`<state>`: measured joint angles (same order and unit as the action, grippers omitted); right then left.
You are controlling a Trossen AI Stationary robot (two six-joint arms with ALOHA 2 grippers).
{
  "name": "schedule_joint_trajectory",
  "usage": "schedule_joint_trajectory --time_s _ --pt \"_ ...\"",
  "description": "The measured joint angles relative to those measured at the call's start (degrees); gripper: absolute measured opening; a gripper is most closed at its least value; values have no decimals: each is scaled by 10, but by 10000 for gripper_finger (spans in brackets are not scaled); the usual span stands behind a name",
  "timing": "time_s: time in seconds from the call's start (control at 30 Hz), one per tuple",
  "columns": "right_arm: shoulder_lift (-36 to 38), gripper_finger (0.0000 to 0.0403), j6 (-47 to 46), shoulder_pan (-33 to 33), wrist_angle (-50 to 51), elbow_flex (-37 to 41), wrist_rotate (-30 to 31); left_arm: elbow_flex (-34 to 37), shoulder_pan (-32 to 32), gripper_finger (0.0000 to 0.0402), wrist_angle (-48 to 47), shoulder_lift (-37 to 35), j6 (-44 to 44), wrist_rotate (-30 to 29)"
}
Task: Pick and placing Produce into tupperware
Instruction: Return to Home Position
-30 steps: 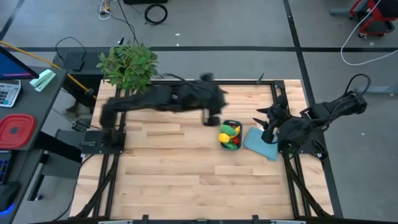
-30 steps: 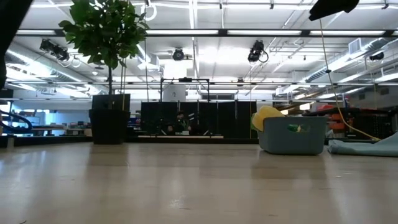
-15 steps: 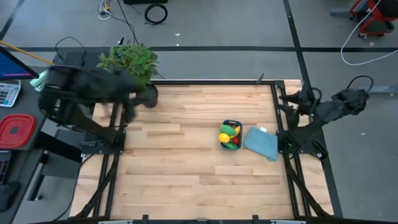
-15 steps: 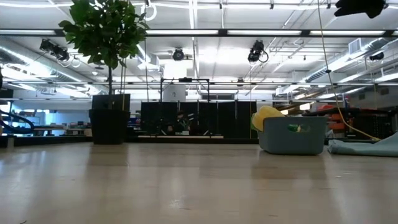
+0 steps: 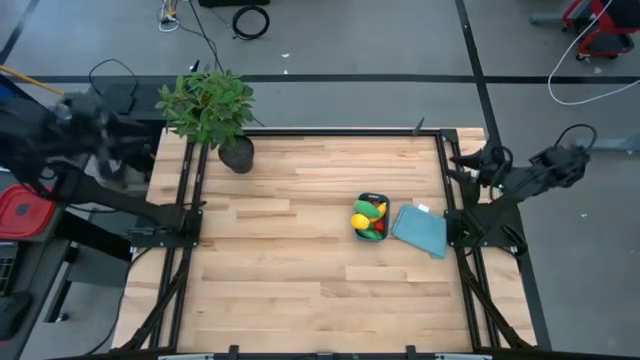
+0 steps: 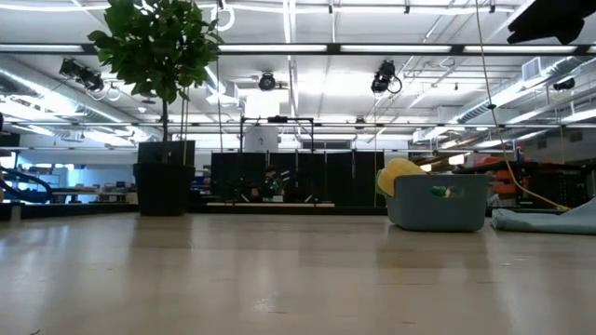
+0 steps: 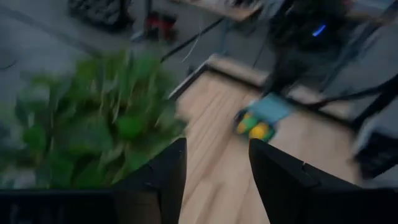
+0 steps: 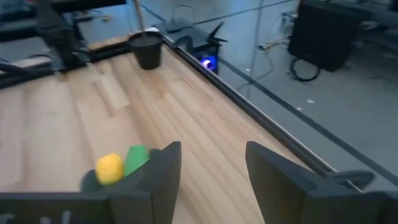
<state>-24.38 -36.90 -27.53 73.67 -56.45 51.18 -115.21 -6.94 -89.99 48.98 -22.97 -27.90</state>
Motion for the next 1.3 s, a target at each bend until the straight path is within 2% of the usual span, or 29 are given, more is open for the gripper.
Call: schedule_joint_trajectory --time_s 0.2,0.27,0.4,0.6,0.7,0.77,0.87,1.1,1.3 --pt "0 189 -70 0 0 71 62 267 0 185 34 -118 -61 -94" --pt "-1 189 -97 0 0 90 69 357 0 184 80 -160 -52 -97" --pt "-4 189 -63 0 -48 87 60 524 -1 181 193 -236 -37 -87" --pt "-4 189 -28 0 -114 116 53 712 -1 180 403 -345 10 -82" --pt "-4 189 -24 0 -151 139 57 775 0 183 511 -381 59 -44" --pt "-2 189 -19 0 -180 166 69 806 -1 185 552 -398 82 -15" --pt "-2 189 -24 0 -240 222 73 839 -1 185 591 -419 91 -9" --pt "-2 189 -42 -1 -365 347 72 878 0 178 596 -431 82 -8" --pt "-2 189 -44 0 -378 367 71 924 0 178 618 -430 63 -7"
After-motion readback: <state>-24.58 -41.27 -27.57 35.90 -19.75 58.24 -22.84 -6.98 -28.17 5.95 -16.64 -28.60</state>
